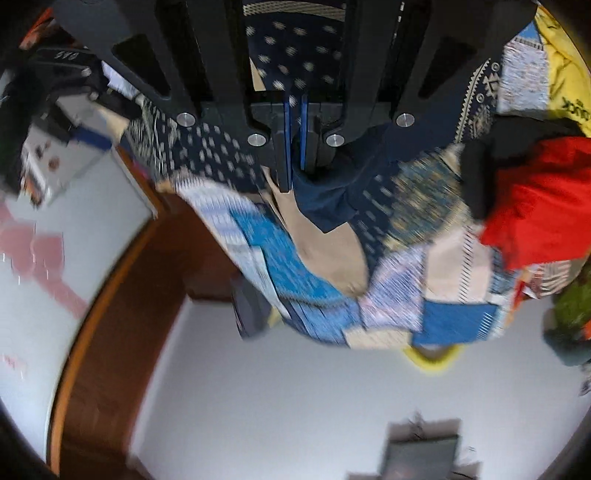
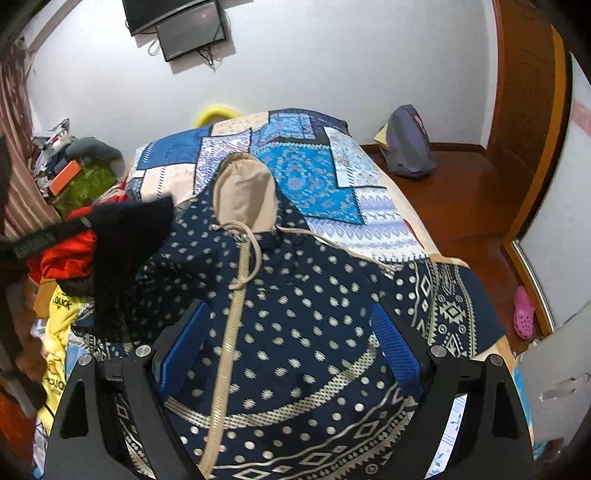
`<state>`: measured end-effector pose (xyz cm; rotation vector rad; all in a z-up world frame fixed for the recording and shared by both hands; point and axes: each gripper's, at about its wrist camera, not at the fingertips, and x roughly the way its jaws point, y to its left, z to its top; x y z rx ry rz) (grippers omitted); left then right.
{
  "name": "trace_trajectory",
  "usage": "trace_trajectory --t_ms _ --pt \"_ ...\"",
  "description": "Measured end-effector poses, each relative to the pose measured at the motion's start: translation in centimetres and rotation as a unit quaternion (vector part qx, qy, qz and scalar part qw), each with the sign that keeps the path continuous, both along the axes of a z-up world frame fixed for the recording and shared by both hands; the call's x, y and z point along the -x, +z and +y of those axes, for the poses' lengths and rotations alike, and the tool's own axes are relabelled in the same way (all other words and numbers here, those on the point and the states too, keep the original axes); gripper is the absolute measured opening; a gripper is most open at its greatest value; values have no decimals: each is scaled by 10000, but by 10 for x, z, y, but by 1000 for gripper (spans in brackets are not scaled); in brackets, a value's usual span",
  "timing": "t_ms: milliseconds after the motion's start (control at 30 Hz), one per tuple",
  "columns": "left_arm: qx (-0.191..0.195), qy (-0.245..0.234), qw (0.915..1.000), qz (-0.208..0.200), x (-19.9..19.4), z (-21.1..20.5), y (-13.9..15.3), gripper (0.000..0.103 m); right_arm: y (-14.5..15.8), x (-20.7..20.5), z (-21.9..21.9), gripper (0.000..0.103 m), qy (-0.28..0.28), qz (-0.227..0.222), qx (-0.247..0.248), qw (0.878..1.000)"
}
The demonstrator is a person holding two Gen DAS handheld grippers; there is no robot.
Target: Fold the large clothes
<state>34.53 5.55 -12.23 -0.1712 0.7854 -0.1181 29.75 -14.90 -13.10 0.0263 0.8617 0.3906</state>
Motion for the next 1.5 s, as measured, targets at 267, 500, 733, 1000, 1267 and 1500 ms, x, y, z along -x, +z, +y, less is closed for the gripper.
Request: trace_trajectory --t_ms 267,500,733,1000,1267,1500 --pt "-254 -550 9912 1174 -12 -36 -76 10 -21 -2 -24 87 -315 342 -123 9988" --pt "-352 -966 9873 1212 13 -51 -71 55 -21 -2 -22 87 -312 373 55 9988" --pt "-594 -562 9948 608 43 -10 -23 74 -14 2 10 87 133 157 413 9989" --pt "-1119 389 9919 460 74 75 -21 93 -29 0 74 87 1038 119 930 9902" --pt "-688 1346 9813 1192 108 153 -81 93 -72 1 131 85 1742 226 1616 9711" --pt "-653 1498 9727 1644 118 163 -130 93 -104 0 160 58 2253 250 2268 9472"
